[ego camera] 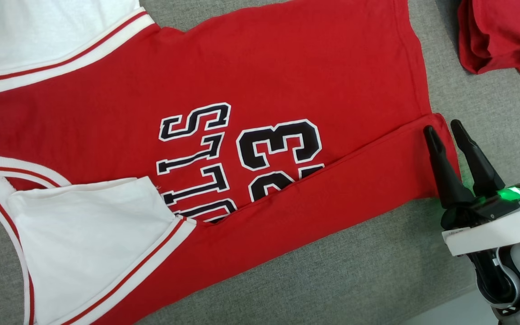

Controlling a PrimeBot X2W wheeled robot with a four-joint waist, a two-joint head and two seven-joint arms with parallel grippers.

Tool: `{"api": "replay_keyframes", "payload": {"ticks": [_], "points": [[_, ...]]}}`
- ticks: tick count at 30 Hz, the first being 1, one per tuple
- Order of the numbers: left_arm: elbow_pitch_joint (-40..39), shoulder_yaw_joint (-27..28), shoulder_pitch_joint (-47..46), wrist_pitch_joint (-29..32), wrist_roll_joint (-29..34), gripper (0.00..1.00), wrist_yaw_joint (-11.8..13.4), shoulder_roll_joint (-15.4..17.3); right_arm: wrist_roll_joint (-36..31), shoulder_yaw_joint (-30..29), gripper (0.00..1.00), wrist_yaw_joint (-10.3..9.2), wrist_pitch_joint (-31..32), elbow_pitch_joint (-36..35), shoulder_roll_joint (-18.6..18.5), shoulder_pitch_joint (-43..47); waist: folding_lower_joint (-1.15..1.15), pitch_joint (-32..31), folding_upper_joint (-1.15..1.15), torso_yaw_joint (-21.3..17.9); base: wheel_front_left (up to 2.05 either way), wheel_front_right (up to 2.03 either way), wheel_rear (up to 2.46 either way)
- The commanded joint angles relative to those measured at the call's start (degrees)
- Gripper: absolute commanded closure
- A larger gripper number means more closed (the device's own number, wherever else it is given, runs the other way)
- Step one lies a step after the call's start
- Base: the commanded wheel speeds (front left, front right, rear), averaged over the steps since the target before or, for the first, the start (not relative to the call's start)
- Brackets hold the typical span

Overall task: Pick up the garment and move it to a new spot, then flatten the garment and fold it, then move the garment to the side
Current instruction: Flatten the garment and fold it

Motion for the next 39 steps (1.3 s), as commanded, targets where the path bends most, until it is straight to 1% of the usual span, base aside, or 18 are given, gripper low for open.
{"api": "replay_keyframes", "payload": {"ticks": [1,4,5,6,7,8,12,18,19,21,23,26,29,32,35,37,39], "points": [[1.2,-1.6,1.9,2.2,-0.4,0.00,-0.9,-0.2,0.1,-0.5,0.00,-0.04,-0.3,-0.1,-0.3,-0.5,0.00,-0.1,0.00,0.1,0.00,0.00,0.00],[1.1,-1.8,2.1,2.7,-0.9,0.00,-1.5,-0.3,0.1,-0.7,0.00,-0.04,-0.3,-0.2,-0.5,-0.5,0.00,-0.2,0.00,0.1,0.00,0.00,0.00],[1.0,-2.0,2.1,2.9,-0.9,0.24,-1.6,-0.2,0.0,-0.6,0.00,-0.04,-0.3,-0.2,-0.6,-0.6,0.00,-0.2,0.00,0.0,0.00,0.00,0.00],[0.9,-2.1,2.2,3.1,-0.9,0.58,-1.8,-0.1,-0.1,-0.6,0.00,-0.04,-0.3,-0.3,-0.6,-0.7,0.00,-0.2,0.00,-0.1,0.00,0.00,0.00],[0.9,-2.2,2.3,3.3,-1.1,0.75,-2.1,0.0,0.0,-0.5,0.00,-0.04,-0.3,-0.3,-0.7,-0.8,0.00,-0.2,0.00,-0.2,0.00,0.00,0.00],[0.8,-2.2,2.3,3.4,-1.2,1.00,-2.2,0.0,0.0,-0.4,0.00,-0.04,-0.3,-0.4,-0.7,-0.9,0.00,-0.1,0.00,-0.2,0.00,0.00,0.00],[0.3,-2.5,2.4,3.4,-1.8,1.00,-3.2,0.4,0.0,0.0,0.00,-0.04,-0.3,-0.5,-0.8,-1.4,0.00,0.1,0.00,-0.4,0.00,0.00,0.00],[-1.5,-2.3,1.8,-1.7,-1.1,1.00,-4.0,-0.4,0.4,1.3,0.00,-0.04,-0.3,-0.1,-1.9,-2.5,0.00,-0.7,0.00,0.8,0.00,0.00,0.00],[-1.8,-2.2,1.8,-2.8,-1.1,1.00,-4.2,-0.7,1.2,1.8,0.00,-0.04,-0.3,-0.2,-2.3,-3.0,0.00,-1.2,0.00,1.2,0.00,0.00,0.00],[-2.1,-2.4,2.1,-4.3,-1.1,1.00,-4.4,-1.2,2.1,3.4,0.00,-0.04,0.1,0.6,-4.4,-4.1,0.00,-2.3,0.00,2.2,0.00,0.00,0.00],[-2.4,-2.7,2.3,-5.5,-1.5,1.00,-4.7,-1.6,2.9,4.7,0.00,-0.04,2.2,1.7,-6.0,-6.5,0.00,-3.5,0.00,3.1,0.00,0.00,0.00],[-3.0,-3.5,3.0,-6.6,-1.8,1.00,-4.9,-1.9,2.9,6.1,0.00,-0.04,7.8,3.4,-8.2,-11.4,0.00,-5.1,0.00,4.5,0.00,0.00,0.00],[-4.4,-4.1,3.3,-7.3,-2.1,1.00,-5.2,-1.8,3.3,6.8,0.00,-0.04,15.9,6.2,-8.6,-17.2,0.00,-6.0,0.00,5.8,0.00,0.00,0.00],[-6.0,-4.8,3.8,-7.4,-2.4,1.00,-5.3,-1.4,3.0,6.7,0.00,-0.04,25.8,11.0,-8.0,-23.3,0.00,-6.5,0.00,6.9,0.00,0.00,0.00],[-8.0,-5.5,4.0,-7.0,-2.6,1.00,-5.2,-0.8,-0.8,6.5,0.00,-0.04,34.9,17.4,-7.0,-29.3,0.00,-6.7,0.00,7.8,0.00,0.00,0.00],[-9.5,-5.9,4.0,-6.8,-2.7,1.00,-5.3,-0.4,-4.2,5.9,0.00,-0.04,39.1,21.2,-5.4,-33.0,0.00,-6.7,0.00,8.3,0.00,0.00,0.00],[-10.7,-6.3,4.2,-6.7,-2.7,1.00,-5.3,0.0,-7.2,5.0,0.00,-0.03,42.1,24.3,-3.6,-35.4,0.00,-6.7,0.00,8.8,0.00,0.00,0.00]]}}
